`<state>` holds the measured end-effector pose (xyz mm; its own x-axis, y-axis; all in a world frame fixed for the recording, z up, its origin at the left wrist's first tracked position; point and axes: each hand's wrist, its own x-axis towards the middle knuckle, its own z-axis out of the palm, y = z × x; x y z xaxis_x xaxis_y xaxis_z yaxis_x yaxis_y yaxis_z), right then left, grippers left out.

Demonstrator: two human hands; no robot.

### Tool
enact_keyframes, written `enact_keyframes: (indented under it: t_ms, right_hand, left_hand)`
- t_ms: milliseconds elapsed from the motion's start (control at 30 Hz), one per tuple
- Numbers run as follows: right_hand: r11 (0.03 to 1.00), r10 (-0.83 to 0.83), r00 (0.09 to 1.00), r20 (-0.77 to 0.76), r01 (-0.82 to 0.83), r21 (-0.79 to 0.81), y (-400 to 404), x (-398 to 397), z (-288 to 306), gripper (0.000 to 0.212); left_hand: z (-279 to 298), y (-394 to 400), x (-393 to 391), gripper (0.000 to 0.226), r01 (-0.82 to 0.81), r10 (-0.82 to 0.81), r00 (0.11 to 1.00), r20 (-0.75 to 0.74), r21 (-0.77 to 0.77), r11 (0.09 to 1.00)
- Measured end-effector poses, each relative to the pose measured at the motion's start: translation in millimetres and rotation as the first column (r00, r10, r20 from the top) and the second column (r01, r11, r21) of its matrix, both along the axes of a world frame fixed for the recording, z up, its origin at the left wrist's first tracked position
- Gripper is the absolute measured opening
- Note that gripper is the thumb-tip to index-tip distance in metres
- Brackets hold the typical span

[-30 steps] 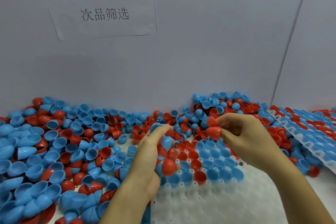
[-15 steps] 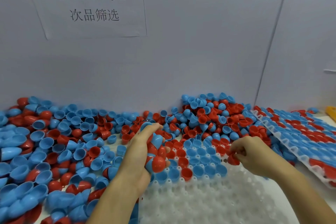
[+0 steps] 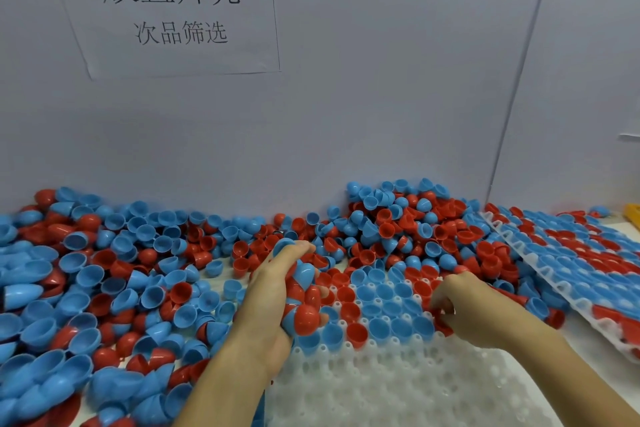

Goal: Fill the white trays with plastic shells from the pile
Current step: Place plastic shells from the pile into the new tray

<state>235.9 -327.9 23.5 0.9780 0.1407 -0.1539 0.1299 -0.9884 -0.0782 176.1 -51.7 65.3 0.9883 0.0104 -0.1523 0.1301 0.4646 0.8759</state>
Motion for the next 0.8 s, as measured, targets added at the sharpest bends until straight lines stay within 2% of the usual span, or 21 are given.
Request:
enact_keyframes:
  t_ms: [133, 300, 533, 600, 700, 800]
  right_hand:
    - [1.000, -0.002, 1.000, 0.016, 0.002, 0.005, -2, 1, 8, 0.028]
    - [1.000, -0.013, 0.999, 0.050, 0.011, 0.029, 1, 2, 9, 0.020]
    - [1.000, -0.005, 0.999, 0.039, 0.004, 0.026, 5, 1, 15, 0.019]
    - [0.999, 0.001, 0.993, 0.116, -0.005, 0.032, 10, 0, 21, 0.020]
    - [0.970, 0.063, 0.954, 0.293, -0.128, 0.207, 34, -7, 40, 0.019]
    - [0.837, 0.162, 0.937, 0.310, -0.297, 0.459, 75, -25, 66, 0.012]
  left_hand:
    - [-2, 2, 1, 0.034, 0.000, 0.000, 1.000, -0.015, 0.002, 1.000]
    - [-2, 3, 1, 0.020, 0.008, -0.008, 1.000, -0.018, -0.002, 1.000]
    - [-1, 3, 2, 0.017, 0.002, -0.003, 1.000, -0.025, -0.050, 0.999]
    - [-1, 3, 3, 0.017, -0.011, 0.009, 0.999, -0.037, -0.072, 0.997]
    - [-2, 3, 5, 0.015, -0.041, 0.033, 0.997, -0.066, -0.126, 0.991]
    - [-3, 3, 6, 0.016, -0.074, 0.061, 0.995, -0.079, -0.184, 0.980]
